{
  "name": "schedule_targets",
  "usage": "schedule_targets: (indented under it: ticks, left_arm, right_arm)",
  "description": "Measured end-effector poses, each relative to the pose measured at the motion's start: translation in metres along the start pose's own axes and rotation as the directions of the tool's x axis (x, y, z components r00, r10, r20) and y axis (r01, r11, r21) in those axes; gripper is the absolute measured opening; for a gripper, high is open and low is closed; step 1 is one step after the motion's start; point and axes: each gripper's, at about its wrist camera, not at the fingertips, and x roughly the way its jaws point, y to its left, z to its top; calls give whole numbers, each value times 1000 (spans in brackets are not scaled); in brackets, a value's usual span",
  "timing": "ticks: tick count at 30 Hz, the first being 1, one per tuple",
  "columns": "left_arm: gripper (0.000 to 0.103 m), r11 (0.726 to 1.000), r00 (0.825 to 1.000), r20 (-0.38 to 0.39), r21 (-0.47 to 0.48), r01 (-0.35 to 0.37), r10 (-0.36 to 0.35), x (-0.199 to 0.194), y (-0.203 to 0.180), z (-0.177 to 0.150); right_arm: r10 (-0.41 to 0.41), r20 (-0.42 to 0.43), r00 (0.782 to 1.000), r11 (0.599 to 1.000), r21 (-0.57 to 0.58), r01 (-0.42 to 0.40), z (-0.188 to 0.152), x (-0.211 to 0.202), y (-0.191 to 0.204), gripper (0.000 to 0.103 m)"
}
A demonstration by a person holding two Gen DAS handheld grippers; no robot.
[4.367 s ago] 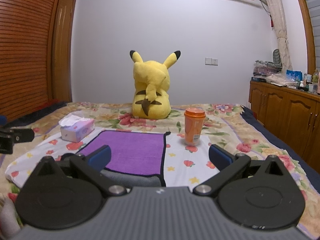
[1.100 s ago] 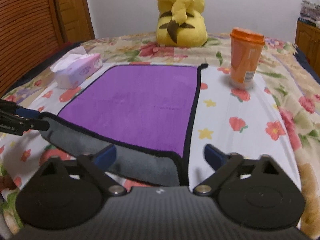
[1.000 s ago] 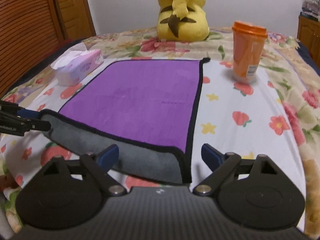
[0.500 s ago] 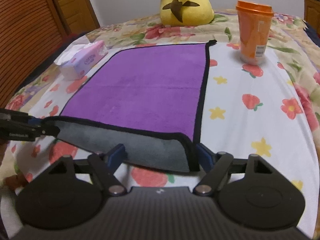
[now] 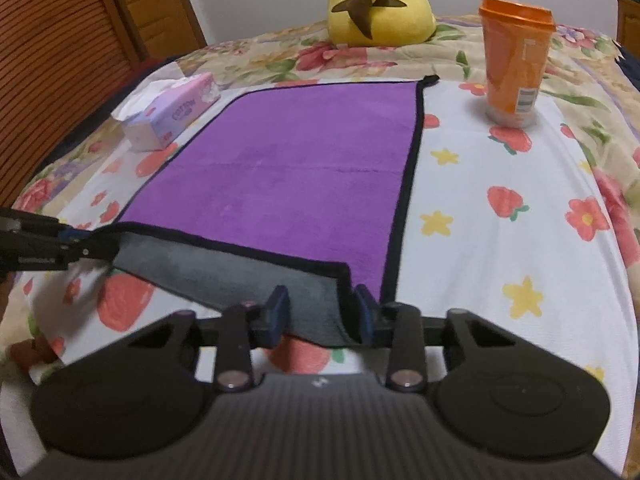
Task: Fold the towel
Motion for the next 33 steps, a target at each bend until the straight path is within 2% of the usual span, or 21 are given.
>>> schedule_targets:
  ticks: [2, 5, 6, 10, 17, 24, 33]
  left_arm:
    - [26, 1000, 1000, 0, 3, 0, 0, 0, 0, 0]
    - [25, 1000, 1000, 0, -6, 3, -3, -1, 0, 0]
    - [23, 1000, 1000, 0, -9, 6, -6, -2, 0, 1]
    - [17, 1000, 1000, 21, -6, 9, -9, -6, -1, 2]
    - [14, 1000, 996, 82, -1, 17, -17, -21, -4, 8]
    - [13, 1000, 990, 138, -13, 25, -23, -34, -6, 13]
    - [13, 999, 986, 162, -18, 34, -30, -39, -7, 19]
  right_arm:
    - [-6, -1, 1000, 1000, 4, 6, 0, 0, -3, 22]
    - [-6, 2, 1000, 1000, 7, 6, 1, 0, -6, 17]
    - [-6, 3, 1000, 1000, 6, 6, 0, 0, -6, 10]
    - [-14, 6, 1000, 1000, -13, 14, 0, 0, -4, 8]
    - [-22, 41, 999, 999, -32, 23, 2, -6, -2, 6]
    - [-25, 108, 994, 999, -25, 28, 9, -16, -4, 5]
    - [-21, 146, 989, 999, -32, 26, 14, -19, -2, 5]
